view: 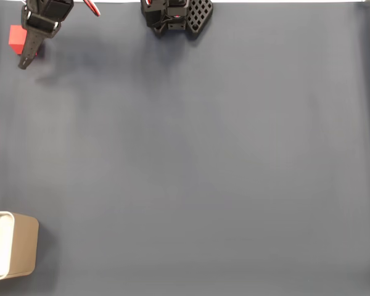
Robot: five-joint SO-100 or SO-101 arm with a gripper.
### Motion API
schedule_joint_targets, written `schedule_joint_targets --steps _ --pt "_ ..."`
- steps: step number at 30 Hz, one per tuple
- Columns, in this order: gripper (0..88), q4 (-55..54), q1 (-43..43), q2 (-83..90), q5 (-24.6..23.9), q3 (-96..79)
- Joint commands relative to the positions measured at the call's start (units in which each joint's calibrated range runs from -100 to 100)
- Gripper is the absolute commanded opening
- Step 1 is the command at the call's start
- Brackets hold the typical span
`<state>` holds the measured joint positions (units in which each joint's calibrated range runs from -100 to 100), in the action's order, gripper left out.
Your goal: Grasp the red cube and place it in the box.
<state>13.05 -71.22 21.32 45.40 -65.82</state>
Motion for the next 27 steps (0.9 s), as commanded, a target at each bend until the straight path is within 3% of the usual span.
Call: schedule_joint_targets --steps 1,18,27 --pt "35.0 -1.5 0.4 -0.2 -0.5 3.0" --pt "34.0 -3.3 0.5 -2.3 -1.2 4.6" --pt "13.7 -3.4 0.8 -2.1 -0.7 4.6"
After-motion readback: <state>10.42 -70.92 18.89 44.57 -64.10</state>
